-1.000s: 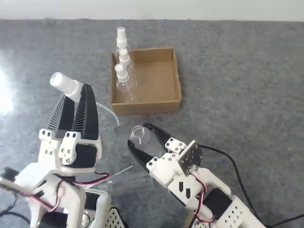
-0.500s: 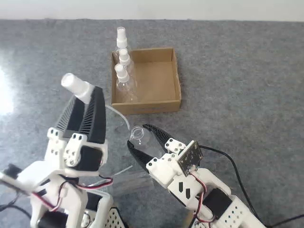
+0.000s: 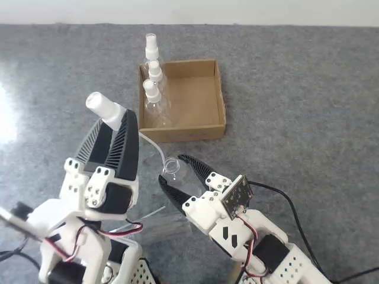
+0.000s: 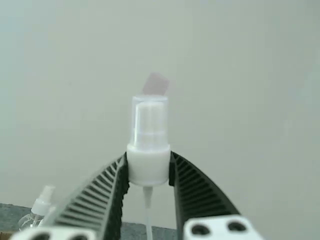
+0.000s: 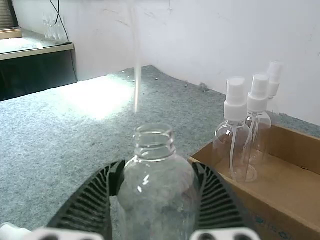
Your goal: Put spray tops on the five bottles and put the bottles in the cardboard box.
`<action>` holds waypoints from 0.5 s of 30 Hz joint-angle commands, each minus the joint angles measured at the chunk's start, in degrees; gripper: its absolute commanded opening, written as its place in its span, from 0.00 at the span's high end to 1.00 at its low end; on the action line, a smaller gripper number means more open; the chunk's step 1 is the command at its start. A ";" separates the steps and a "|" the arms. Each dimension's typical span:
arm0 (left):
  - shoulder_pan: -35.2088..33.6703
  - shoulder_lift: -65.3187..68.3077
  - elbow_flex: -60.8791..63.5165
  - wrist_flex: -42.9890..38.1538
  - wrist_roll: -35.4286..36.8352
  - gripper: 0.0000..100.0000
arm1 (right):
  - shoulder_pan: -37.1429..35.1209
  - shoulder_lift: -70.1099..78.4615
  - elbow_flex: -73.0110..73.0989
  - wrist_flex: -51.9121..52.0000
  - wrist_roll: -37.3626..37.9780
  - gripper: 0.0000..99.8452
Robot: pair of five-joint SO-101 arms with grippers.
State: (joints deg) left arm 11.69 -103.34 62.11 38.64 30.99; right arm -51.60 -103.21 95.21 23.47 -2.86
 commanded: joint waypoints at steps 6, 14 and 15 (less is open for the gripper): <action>3.43 -0.97 2.15 -0.70 -1.05 0.99 | -0.84 -0.48 1.14 -0.22 -0.44 0.98; 4.22 -0.97 3.47 -2.11 -3.25 0.99 | -0.84 -0.48 1.14 0.04 -0.44 0.98; 4.22 -0.97 3.91 -2.11 -3.34 0.99 | -0.84 -0.48 1.14 0.04 -0.44 0.98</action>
State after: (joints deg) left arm 15.56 -103.34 65.80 38.11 28.35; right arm -51.60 -103.21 95.21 23.47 -2.86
